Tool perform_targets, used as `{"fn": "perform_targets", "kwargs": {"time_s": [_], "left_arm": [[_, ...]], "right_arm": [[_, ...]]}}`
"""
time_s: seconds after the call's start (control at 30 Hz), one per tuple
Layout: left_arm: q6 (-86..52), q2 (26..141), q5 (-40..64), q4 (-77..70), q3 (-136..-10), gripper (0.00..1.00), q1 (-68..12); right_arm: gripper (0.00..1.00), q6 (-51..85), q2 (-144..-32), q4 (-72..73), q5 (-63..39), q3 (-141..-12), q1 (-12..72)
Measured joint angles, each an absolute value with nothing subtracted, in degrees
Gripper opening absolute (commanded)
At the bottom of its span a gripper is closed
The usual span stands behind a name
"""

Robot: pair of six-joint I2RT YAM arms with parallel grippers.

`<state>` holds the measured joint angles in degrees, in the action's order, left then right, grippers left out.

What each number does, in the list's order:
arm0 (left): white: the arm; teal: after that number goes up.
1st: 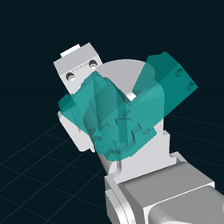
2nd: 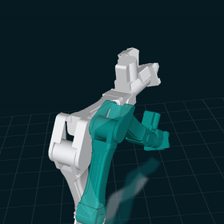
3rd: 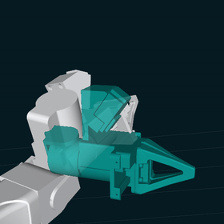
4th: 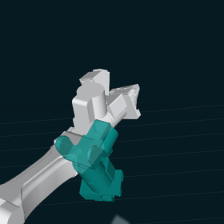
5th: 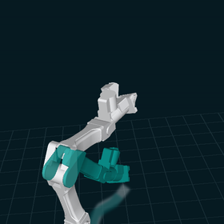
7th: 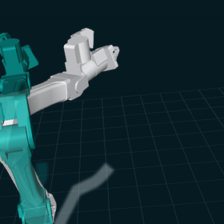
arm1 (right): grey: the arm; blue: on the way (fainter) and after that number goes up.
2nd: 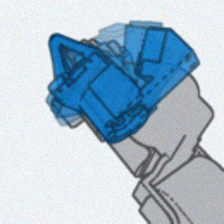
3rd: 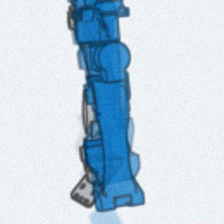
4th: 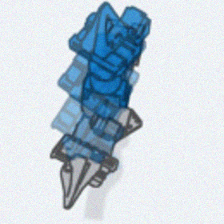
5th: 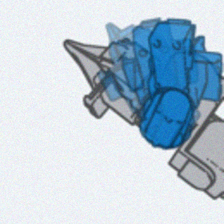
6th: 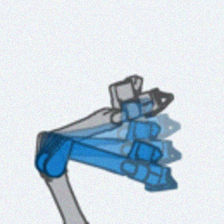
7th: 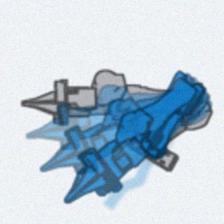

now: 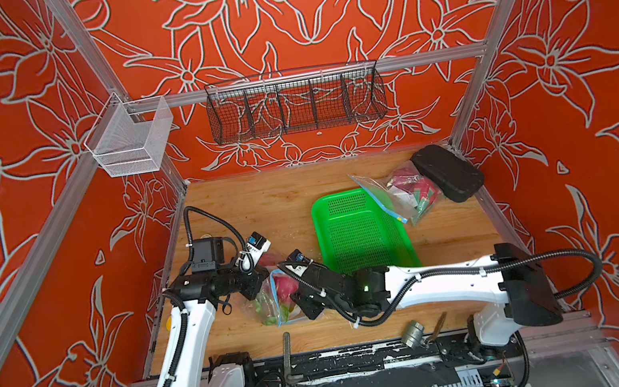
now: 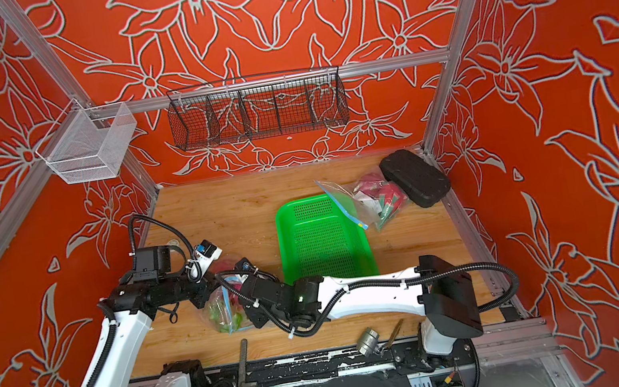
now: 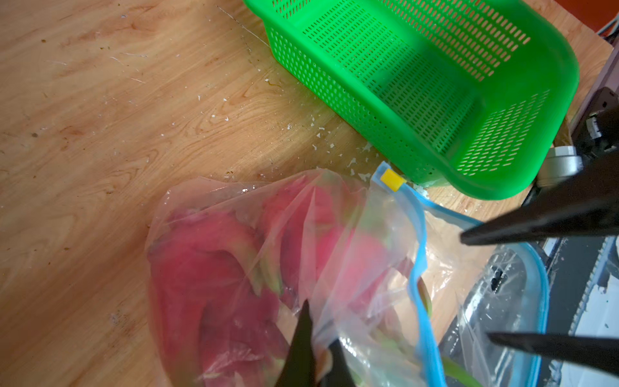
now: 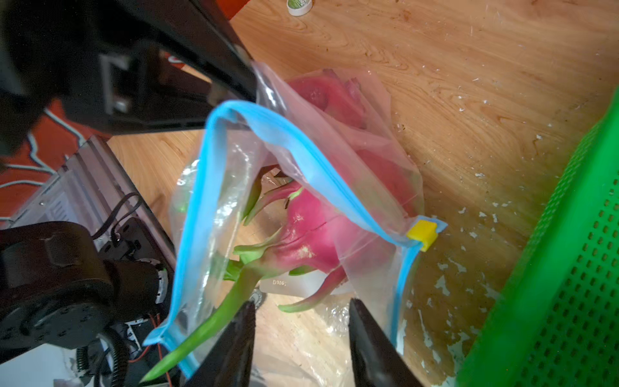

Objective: Open the zip-top bag and take out the dragon fruit
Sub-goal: Pick up the dragon fruit from the zipper food storage bag.

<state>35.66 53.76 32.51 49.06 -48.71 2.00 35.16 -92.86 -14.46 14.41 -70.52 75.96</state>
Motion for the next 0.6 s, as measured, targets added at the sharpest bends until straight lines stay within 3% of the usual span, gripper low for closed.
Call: {"fn": "perform_targets", "kwargs": {"time_s": [0.2, 0.23, 0.27, 0.3, 0.33, 0.43, 0.6], "left_arm": [[34.3, 53.8, 32.2, 47.7, -48.2, 0.04, 0.2], [34.2, 53.8, 32.1, 47.5, -47.9, 0.08, -0.2], [34.1, 53.9, 31.9, 47.4, -47.7, 0.18, -0.4], [34.1, 54.1, 31.7, 47.3, -47.7, 0.37, -0.6], [33.8, 54.3, 31.6, 47.3, -47.7, 0.48, -0.7], [34.4, 54.4, 30.8, 48.7, -48.2, 0.62, -0.8], [39.5, 51.2, 28.1, 55.3, -52.0, 0.7, 2.7]], "right_arm": [[0.48, 42.8, -93.0, -14.2, 15.8, -70.5, 77.0], [0.48, 44.1, -93.5, -13.8, 15.7, -70.5, 77.0], [0.49, 45.0, -94.2, -13.5, 15.4, -70.6, 77.0], [0.49, 46.0, -95.4, -13.2, 14.8, -70.7, 77.0], [0.5, 46.9, -96.9, -13.2, 14.1, -71.1, 77.0], [0.51, 48.7, -102.0, -13.4, 12.9, -72.6, 77.0], [0.57, 50.3, -106.0, -13.1, 11.3, -72.7, 75.4]]}}
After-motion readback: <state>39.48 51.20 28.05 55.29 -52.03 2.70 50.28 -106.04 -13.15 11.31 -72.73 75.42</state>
